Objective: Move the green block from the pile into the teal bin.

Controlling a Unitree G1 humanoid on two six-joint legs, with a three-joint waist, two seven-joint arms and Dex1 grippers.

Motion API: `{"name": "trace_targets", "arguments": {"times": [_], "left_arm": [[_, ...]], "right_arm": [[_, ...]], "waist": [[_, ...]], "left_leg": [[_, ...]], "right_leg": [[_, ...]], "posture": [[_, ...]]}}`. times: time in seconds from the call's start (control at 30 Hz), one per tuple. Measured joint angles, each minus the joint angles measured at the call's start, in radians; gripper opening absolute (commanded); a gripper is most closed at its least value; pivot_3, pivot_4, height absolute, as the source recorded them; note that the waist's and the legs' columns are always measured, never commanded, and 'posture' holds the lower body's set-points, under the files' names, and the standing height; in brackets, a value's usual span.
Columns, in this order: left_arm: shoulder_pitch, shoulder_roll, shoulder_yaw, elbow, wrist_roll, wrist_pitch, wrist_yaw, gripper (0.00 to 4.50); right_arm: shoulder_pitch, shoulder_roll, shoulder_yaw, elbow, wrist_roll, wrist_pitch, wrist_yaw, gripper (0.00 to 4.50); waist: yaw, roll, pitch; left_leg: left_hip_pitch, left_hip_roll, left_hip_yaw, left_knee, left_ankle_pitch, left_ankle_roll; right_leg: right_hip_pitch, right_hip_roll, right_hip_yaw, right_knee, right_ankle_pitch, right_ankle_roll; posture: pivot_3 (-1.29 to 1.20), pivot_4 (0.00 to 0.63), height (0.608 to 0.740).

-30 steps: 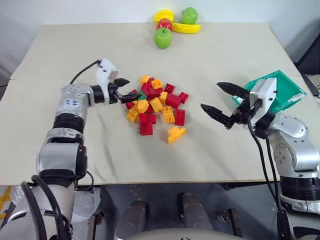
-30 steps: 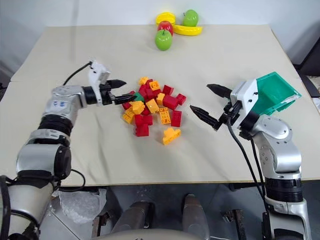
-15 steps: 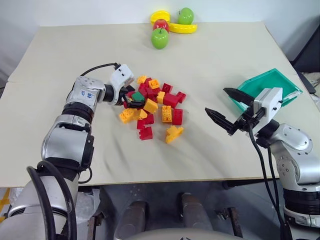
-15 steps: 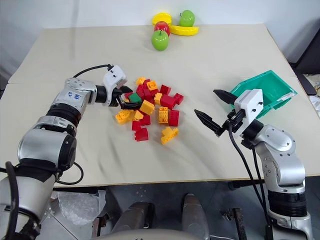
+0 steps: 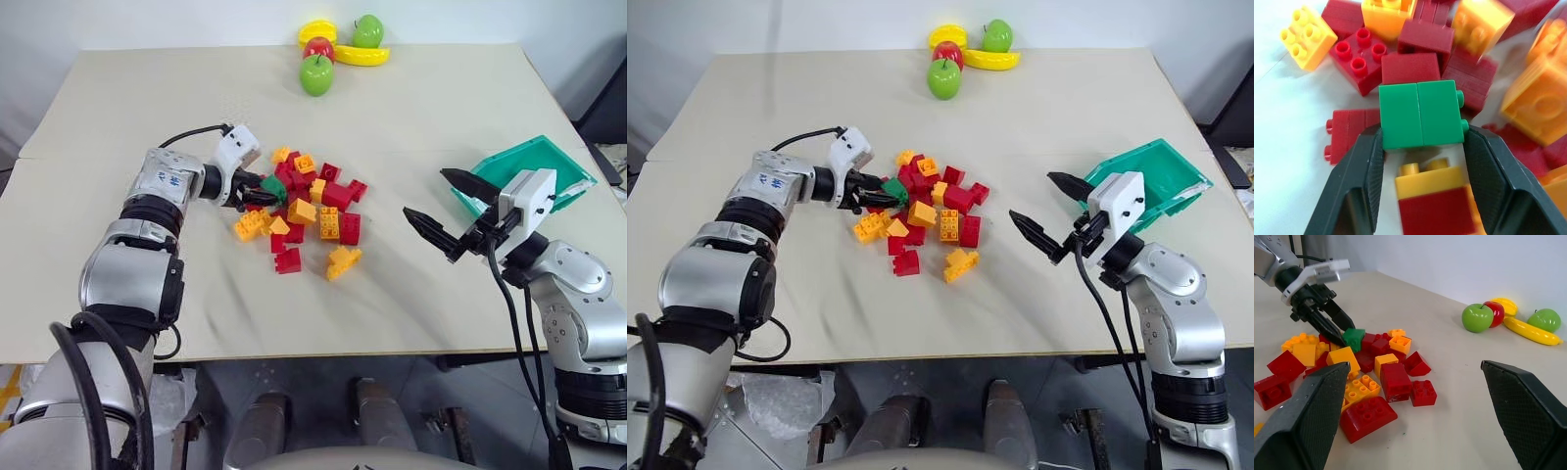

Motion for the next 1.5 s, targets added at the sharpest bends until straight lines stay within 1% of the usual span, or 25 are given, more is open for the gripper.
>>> {"name": "trace_targets", "arguments": {"times": [0.1,0.17,0.3,0.4,0.57,0.7,0.87,0.93,0.97,1.1,1.13,1.27,1.37,1.5], "left_arm": [[-0.025,0.015,0.077,-0.005,-0.068,-0.005,-0.068,2.07],[-0.039,0.024,0.097,-0.015,-0.089,-0.007,-0.096,2.07],[-0.042,0.026,0.107,-0.037,-0.111,-0.005,-0.155,2.07],[-0.044,0.004,0.106,-0.06,-0.122,-0.005,-0.199,2.07],[-0.029,-0.104,0.061,-0.146,-0.123,-0.01,-0.283,2.07],[0.03,-0.208,0.005,-0.201,-0.12,-0.026,-0.311,2.07],[0.059,-0.402,-0.059,-0.199,-0.108,-0.051,-0.269,2.07],[0.063,-0.434,-0.084,-0.192,-0.097,-0.071,-0.249,2.8],[0.061,-0.44,-0.089,-0.185,-0.093,-0.083,-0.233,3.06],[0.054,-0.449,-0.093,-0.15,-0.087,-0.098,-0.212,4.33],[0.054,-0.451,-0.093,-0.147,-0.083,-0.109,-0.212,4.45],[0.054,-0.439,-0.093,-0.139,-0.081,-0.123,-0.221,4.45],[0.054,-0.38,-0.088,-0.15,-0.083,-0.127,-0.253,4.45],[0.054,-0.29,-0.046,-0.192,-0.117,-0.125,-0.296,4.45]], "right_arm": [[0.007,0.0,-0.02,-0.005,0.001,0.0,-0.006,4.5],[0.016,0.0,-0.028,-0.016,0.001,0.001,-0.008,4.5],[0.042,-0.002,-0.059,-0.035,0.002,0.002,-0.017,4.5],[0.054,-0.013,-0.074,-0.04,0.002,0.004,-0.019,4.5],[0.117,-0.055,-0.114,-0.078,0.003,0.023,-0.017,4.5],[0.156,-0.069,-0.16,-0.096,0.01,0.035,-0.025,4.5],[0.215,-0.071,-0.206,-0.166,0.024,0.066,-0.054,4.5],[0.238,-0.071,-0.218,-0.192,0.027,0.078,-0.066,4.5],[0.254,-0.073,-0.23,-0.205,0.032,0.091,-0.072,4.5],[0.322,-0.107,-0.28,-0.249,0.039,0.141,-0.083,4.5],[0.339,-0.112,-0.291,-0.266,0.044,0.156,-0.083,4.5],[0.411,-0.153,-0.315,-0.326,0.074,0.225,-0.075,4.5],[0.477,-0.209,-0.371,-0.366,0.116,0.312,-0.054,4.5],[0.548,-0.285,-0.454,-0.396,0.159,0.397,0.003,4.5]], "waist": [[0.001,0.0,0.0],[0.001,0.0,0.0],[0.001,0.0,0.0],[0.002,0.0,0.0],[0.009,0.0,0.0],[0.006,0.0,0.0],[0.014,0.0,0.0],[0.011,-0.001,0.0],[0.009,-0.001,0.0],[0.015,-0.001,0.0],[0.018,-0.001,0.0],[0.027,-0.001,0.001],[0.027,-0.001,0.001],[0.029,-0.001,0.001]], "left_leg": [[0.0,0.0,0.0,0.0,0.0,0.0],[0.0,0.0,0.0,0.0,0.0,0.0],[0.0,0.0,0.0,0.001,0.0,0.0],[-0.001,0.0,0.0,0.001,0.0,0.0],[-0.002,-0.001,-0.001,0.002,-0.001,0.001],[-0.002,0.0,0.0,0.003,-0.001,0.001],[-0.002,-0.001,0.001,0.005,-0.001,0.002],[-0.002,0.0,0.002,0.005,-0.001,0.002],[-0.001,0.0,0.003,0.005,-0.001,0.002],[0.0,-0.001,0.005,0.007,-0.001,0.002],[0.001,-0.001,0.006,0.007,-0.001,0.003],[0.002,-0.001,0.008,0.007,-0.002,0.004],[0.002,0.0,0.01,0.007,-0.002,0.005],[0.002,0.0,0.01,0.008,-0.003,0.005]], "right_leg": [[0.0,0.0,0.0,0.0,0.0,0.0],[0.0,0.0,0.0,0.0,0.0,0.0],[0.0,0.0,0.0,0.0,0.0,0.0],[0.0,0.0,0.0,0.0,0.0,0.0],[0.001,0.0,0.0,-0.001,0.001,0.001],[0.001,0.0,0.0,-0.001,0.001,0.001],[0.001,0.0,0.001,-0.001,0.001,0.002],[0.001,0.0,0.002,-0.001,0.001,0.002],[0.001,0.0,0.003,-0.002,0.001,0.002],[0.001,0.0,0.006,-0.001,0.001,0.002],[0.001,0.001,0.007,-0.001,0.002,0.003],[0.001,0.001,0.01,-0.002,0.002,0.004],[0.001,0.001,0.012,-0.002,0.002,0.004],[0.001,0.001,0.012,-0.002,0.003,0.005]], "posture": [[0.0,0.15,0.74],[0.0,0.15,0.74],[0.0,0.15,0.74],[0.0,0.15,0.74],[0.0,0.15,0.74],[0.0,0.15,0.74],[0.0,0.15,0.74],[0.0,0.15,0.74],[0.0,0.15,0.74],[0.0,0.15,0.74],[0.0,0.15,0.74],[0.0,0.15,0.74],[0.0,0.15,0.74],[0.0,0.15,0.74]]}}
